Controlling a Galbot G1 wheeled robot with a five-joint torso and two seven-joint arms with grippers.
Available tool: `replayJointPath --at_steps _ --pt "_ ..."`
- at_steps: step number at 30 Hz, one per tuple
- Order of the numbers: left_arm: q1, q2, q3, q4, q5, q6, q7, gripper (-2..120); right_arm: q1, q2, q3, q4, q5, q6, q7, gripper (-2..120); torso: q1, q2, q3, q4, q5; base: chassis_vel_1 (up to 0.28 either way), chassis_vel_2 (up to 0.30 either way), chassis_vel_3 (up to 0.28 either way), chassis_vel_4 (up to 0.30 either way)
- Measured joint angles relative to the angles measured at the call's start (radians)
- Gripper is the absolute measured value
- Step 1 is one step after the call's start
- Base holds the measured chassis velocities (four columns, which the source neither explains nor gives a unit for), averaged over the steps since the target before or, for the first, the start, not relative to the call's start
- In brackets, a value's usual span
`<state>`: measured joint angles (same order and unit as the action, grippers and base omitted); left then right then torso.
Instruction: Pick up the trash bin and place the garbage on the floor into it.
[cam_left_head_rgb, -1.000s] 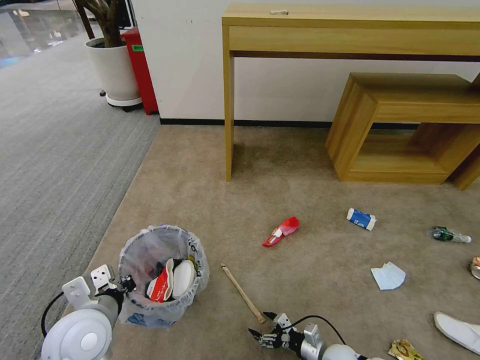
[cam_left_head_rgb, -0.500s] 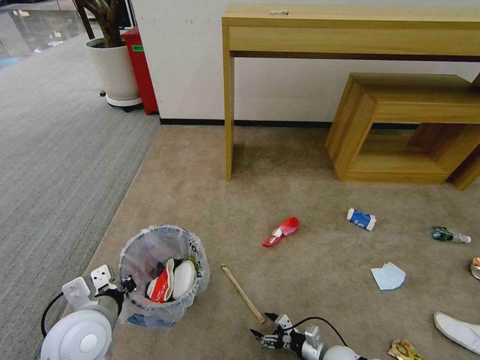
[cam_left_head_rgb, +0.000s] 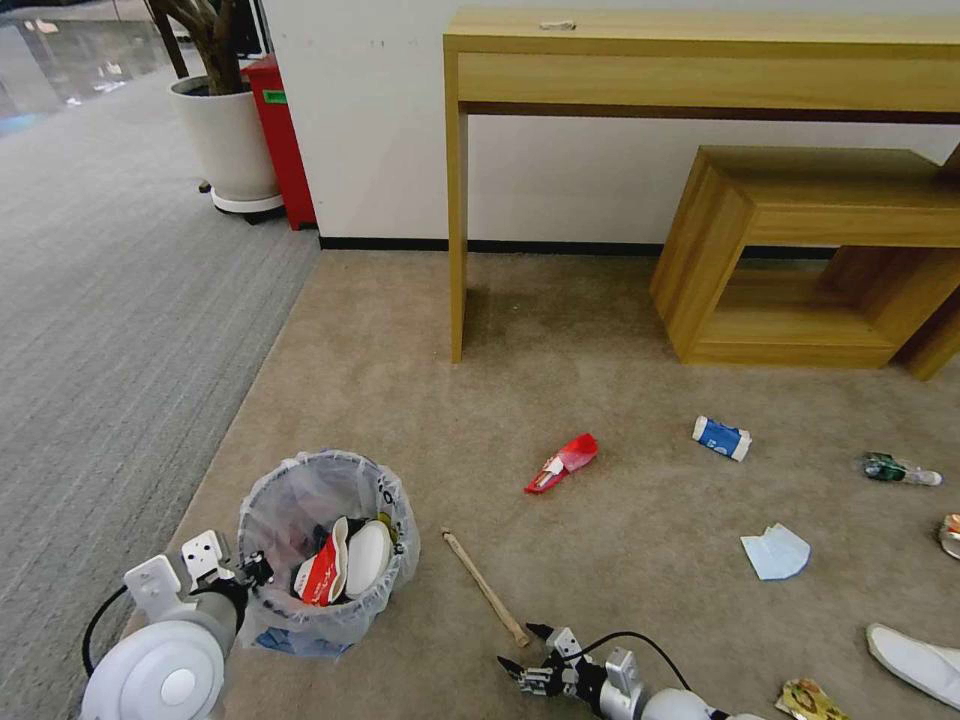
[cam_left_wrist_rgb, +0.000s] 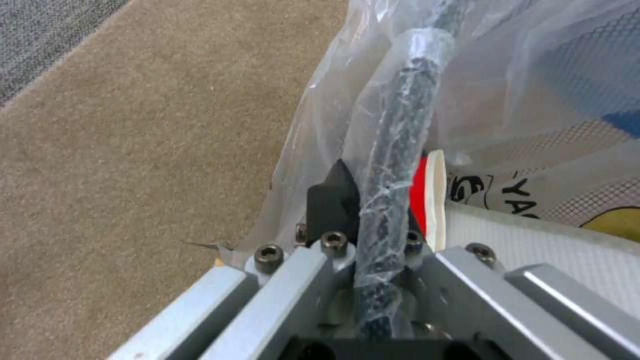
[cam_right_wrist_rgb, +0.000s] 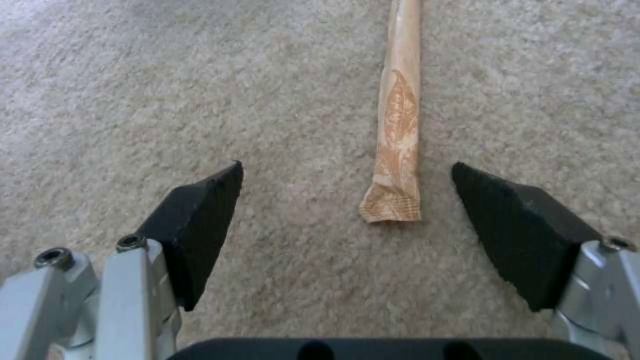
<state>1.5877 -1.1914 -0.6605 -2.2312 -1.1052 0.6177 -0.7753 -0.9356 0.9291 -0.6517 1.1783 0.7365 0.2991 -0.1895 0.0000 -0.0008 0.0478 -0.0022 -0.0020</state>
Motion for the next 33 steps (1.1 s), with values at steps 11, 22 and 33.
replayJointPath --at_steps 11,22,33 --pt "0.006 -0.001 -0.004 -0.014 -0.001 -0.001 0.0 0 0.009 0.005 -0.012 -0.013 -0.003 0.002 0.001 76 0.0 0.0 0.0 -0.0002 -0.0006 0.0 0.0 0.0 0.0" --pt "0.012 -0.005 -0.007 -0.023 -0.001 -0.001 0.0 0 0.026 0.021 -0.024 -0.033 -0.007 0.005 -0.001 76 0.0 0.0 0.0 0.0003 0.0 0.0 0.0 0.0 0.0" --pt "0.01 -0.006 -0.008 -0.025 0.0 -0.002 0.0 0 0.024 0.015 -0.021 -0.024 -0.017 0.009 0.005 72 0.0 0.0 0.0 0.0002 0.0002 0.0 0.0 0.0 0.0"
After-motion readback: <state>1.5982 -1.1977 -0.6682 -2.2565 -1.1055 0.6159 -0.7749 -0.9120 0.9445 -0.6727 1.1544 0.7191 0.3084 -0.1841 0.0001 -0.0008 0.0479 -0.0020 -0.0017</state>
